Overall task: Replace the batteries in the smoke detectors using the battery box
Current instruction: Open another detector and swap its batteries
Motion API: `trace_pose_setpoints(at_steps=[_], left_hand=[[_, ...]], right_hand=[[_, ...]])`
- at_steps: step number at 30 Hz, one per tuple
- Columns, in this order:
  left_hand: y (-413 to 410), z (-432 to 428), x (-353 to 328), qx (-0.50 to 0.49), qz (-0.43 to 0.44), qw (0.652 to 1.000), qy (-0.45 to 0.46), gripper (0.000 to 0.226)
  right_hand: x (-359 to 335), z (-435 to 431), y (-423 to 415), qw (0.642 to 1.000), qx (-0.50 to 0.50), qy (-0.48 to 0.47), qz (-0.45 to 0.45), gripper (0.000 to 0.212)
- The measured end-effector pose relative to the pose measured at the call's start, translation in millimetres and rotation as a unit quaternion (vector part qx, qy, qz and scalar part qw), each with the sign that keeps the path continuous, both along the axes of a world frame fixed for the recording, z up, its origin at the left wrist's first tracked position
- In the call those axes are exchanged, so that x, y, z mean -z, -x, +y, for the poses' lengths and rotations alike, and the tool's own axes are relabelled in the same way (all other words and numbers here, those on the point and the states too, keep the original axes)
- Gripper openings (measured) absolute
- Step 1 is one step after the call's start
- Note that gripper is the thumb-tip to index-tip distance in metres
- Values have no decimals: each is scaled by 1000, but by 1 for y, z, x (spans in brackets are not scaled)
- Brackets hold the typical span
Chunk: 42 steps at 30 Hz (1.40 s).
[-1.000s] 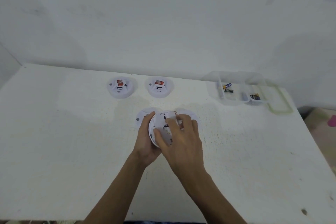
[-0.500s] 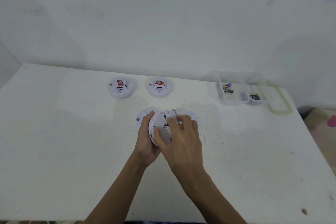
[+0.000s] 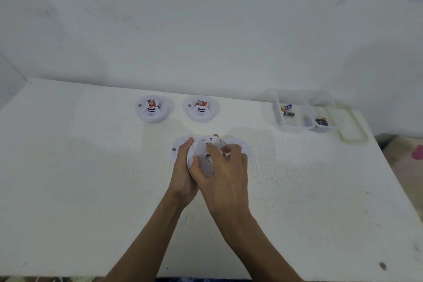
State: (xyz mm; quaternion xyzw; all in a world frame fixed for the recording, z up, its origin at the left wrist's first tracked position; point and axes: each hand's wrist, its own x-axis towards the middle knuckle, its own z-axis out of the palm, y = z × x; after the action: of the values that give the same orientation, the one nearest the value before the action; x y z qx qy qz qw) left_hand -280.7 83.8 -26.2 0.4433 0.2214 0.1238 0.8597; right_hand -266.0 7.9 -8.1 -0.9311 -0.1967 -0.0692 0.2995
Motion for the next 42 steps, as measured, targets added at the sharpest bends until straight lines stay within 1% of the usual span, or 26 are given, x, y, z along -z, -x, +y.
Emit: trace_pose_setpoints(at_steps=[1, 3, 4, 5, 7, 8, 10, 11, 13, 16, 17, 19, 20, 22, 23, 25, 28, 30, 32, 34, 35, 37, 39, 42], left_hand=[[-2, 0, 4, 2, 6, 1000, 2, 52], [-2, 2, 3, 12, 2, 1000, -7, 68], [-2, 3, 1, 21, 1, 1000, -9, 72], [-2, 2, 1, 26, 6, 1000, -10, 70], [-3, 4, 5, 29, 13, 999, -13, 55], [-3, 5, 5, 30, 12, 999, -9, 50], [-3, 5, 4, 38, 3, 999, -11, 48], [-3, 5, 5, 40, -2, 999, -17, 47], [-3, 4, 2, 45, -10, 999, -25, 46], [-3, 4, 2, 46, -18, 999, -16, 45], [-2, 4, 2, 46, -20, 999, -13, 45], [-2, 4, 2, 38, -19, 999, -9, 45], [-2, 5, 3, 35, -19, 999, -8, 45], [-2, 6, 5, 29, -20, 999, -5, 47], [-2, 8, 8, 24, -21, 999, -2, 50], [-2, 12, 12, 21, -19, 1000, 5, 57], [-1, 19, 16, 12, -1, 1000, 15, 48], [-1, 24, 16, 31, -1, 999, 29, 46], [0, 28, 14, 55, -7, 998, 43, 47], [0, 33, 9, 75, -13, 995, 58, 48], [1, 36, 9, 79, -15, 995, 56, 46], [1, 40, 7, 91, -12, 995, 28, 41], [1, 42, 2, 106, 11, 994, -28, 42], [1, 45, -5, 108, 41, 988, -106, 60]], right_hand=[[4, 5, -1, 1000, 23, 9, -7, 48], [4, 11, -3, 998, 42, 22, -32, 51], [5, 14, -3, 997, 57, 23, -49, 52], [5, 16, -3, 997, 70, 12, -35, 52], [1, 19, -2, 997, 73, 4, 30, 51], [1, 18, -1, 998, 63, -8, 30, 49], [3, 16, -2, 996, 75, -31, -42, 46], [2, 16, -4, 995, 85, -25, -45, 47], [12, 23, -3, 997, 70, -15, 25, 49], [26, 32, 1, 994, 105, -18, 37, 58], [26, 28, 2, 995, 86, -24, 46, 57], [20, 20, 1, 995, 36, -54, 74, 48], [14, 16, 1, 996, 41, -61, 60, 45], [12, 21, 1, 992, 111, -53, 9, 46], [10, 28, 1, 991, 118, -51, 19, 48], [8, 31, 3, 995, 82, -46, 27, 46], [8, 17, 2, 995, 31, -80, -41, 39], [10, 12, 3, 994, 7, -81, -73, 46], [13, 9, 3, 996, -21, -83, -40, 59], [11, 1, 3, 996, -42, -65, 34, 71], [10, -2, 2, 996, -51, -50, 62, 78], [5, -7, 0, 994, -71, -24, 81, 88], [1, -10, -2, 987, -93, -24, 131, 86], [-3, -15, -6, 973, -101, -110, 174, 63]])
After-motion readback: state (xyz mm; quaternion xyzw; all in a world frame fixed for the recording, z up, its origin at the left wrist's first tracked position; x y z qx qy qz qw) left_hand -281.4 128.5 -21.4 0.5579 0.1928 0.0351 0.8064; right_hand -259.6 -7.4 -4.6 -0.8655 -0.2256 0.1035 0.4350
